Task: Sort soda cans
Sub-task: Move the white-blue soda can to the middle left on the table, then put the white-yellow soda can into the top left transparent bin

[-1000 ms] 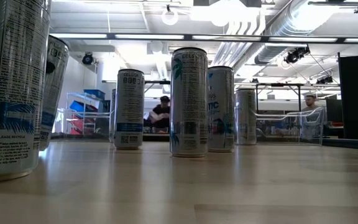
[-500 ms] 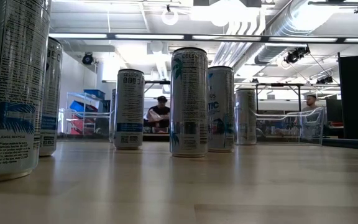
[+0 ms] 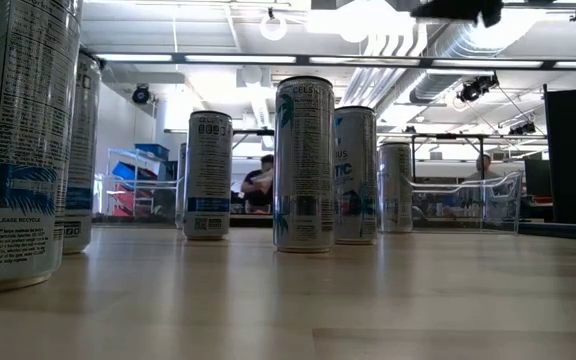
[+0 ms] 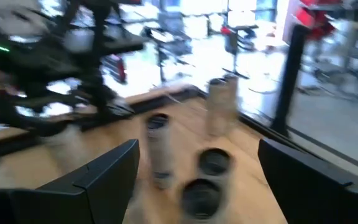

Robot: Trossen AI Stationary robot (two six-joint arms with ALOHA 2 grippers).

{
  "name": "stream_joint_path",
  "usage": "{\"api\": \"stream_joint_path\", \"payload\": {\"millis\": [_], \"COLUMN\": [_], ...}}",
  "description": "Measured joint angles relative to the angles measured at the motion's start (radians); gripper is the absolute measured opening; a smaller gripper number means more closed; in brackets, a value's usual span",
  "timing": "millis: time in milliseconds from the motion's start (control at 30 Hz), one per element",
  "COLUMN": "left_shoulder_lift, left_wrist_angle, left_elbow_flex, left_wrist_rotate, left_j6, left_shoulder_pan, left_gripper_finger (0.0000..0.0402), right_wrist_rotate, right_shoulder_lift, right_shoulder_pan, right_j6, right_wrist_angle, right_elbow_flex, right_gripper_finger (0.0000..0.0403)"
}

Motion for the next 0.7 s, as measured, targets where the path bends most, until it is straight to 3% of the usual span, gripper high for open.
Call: {"api": "stream_joint_path", "payload": {"millis": [167,300,433,567,700], "left_shoulder_lift": [-0.007,-0.007,-0.007,-0.007,-0.006], "left_wrist_angle": [-0.003,-0.004,-0.004,-0.006,-0.006], "left_elbow_flex": [0.072,0.126,0.157,0.159,0.159], "left_wrist_rotate": [-0.076,-0.159,-0.183,-0.195,-0.201], "left_j6": [0.124,0.217,0.28,0.29,0.29], "left_shoulder_pan": [0.0,0.001,0.001,0.001,0.002], "left_gripper_finger": [0.0306,0.0306,0.0306,0.0306,0.0306], "right_wrist_rotate": [-0.101,-0.121,-0.234,-0.358,-0.397], "right_shoulder_lift": [-0.024,-0.025,-0.02,0.025,0.105], "right_shoulder_pan": [-0.249,-0.449,-0.637,-0.751,-0.803], "right_j6": [0.073,0.073,0.09,0.053,0.018], "right_wrist_angle": [-0.195,-0.25,-0.274,-0.249,-0.216], "right_elbow_flex": [0.0,0.0,0.0,0.0,0.0], "right_gripper_finger": [0.0323,0.0323,0.0323,0.0323,0.0323]}}
